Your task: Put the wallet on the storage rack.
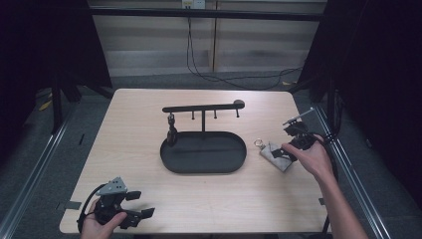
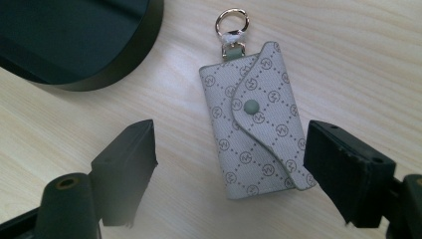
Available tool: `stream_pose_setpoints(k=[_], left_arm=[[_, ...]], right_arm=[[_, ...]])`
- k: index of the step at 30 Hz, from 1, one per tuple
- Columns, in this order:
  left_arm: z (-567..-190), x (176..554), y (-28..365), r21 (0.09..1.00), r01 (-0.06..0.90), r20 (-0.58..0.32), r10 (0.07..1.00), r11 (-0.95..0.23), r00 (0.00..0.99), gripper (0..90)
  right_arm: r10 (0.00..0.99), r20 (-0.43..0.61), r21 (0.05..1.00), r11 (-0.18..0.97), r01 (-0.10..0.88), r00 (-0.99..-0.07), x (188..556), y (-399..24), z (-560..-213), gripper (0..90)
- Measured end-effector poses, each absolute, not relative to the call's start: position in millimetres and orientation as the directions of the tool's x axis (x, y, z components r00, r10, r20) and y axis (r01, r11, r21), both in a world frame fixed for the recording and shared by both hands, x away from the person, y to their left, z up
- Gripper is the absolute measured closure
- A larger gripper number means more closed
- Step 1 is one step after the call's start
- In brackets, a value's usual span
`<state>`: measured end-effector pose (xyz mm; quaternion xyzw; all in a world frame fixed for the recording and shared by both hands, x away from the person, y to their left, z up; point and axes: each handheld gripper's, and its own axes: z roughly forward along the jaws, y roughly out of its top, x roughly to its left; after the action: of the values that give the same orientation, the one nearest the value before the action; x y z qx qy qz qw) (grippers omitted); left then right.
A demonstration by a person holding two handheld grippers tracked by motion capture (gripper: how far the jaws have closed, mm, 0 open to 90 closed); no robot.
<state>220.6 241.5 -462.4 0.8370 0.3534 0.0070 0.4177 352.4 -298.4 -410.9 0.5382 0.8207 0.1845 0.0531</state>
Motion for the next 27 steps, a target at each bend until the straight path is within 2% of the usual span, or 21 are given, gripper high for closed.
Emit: stream_pose_setpoints(k=[8,19,27], left_arm=[[-461.4,221.0,243.8,0.706,0.59,-0.296,0.593,-0.392,0.749,18.5],[-460.6,220.3,244.3,0.708,0.587,-0.297,0.588,-0.393,0.752,18.5],[-461.5,221.6,245.7,0.706,0.592,-0.297,0.595,-0.389,0.746,18.5]], right_arm=[[0.908,0.108,0.264,0.367,0.892,-0.406,369.6,-296.8,-427.9,18.4],[0.905,0.104,0.214,0.385,0.898,-0.412,383.8,-296.6,-446.3,19.8],[0.91,0.071,0.167,0.392,0.905,-0.408,388.5,-295.2,-456.6,17.2]])
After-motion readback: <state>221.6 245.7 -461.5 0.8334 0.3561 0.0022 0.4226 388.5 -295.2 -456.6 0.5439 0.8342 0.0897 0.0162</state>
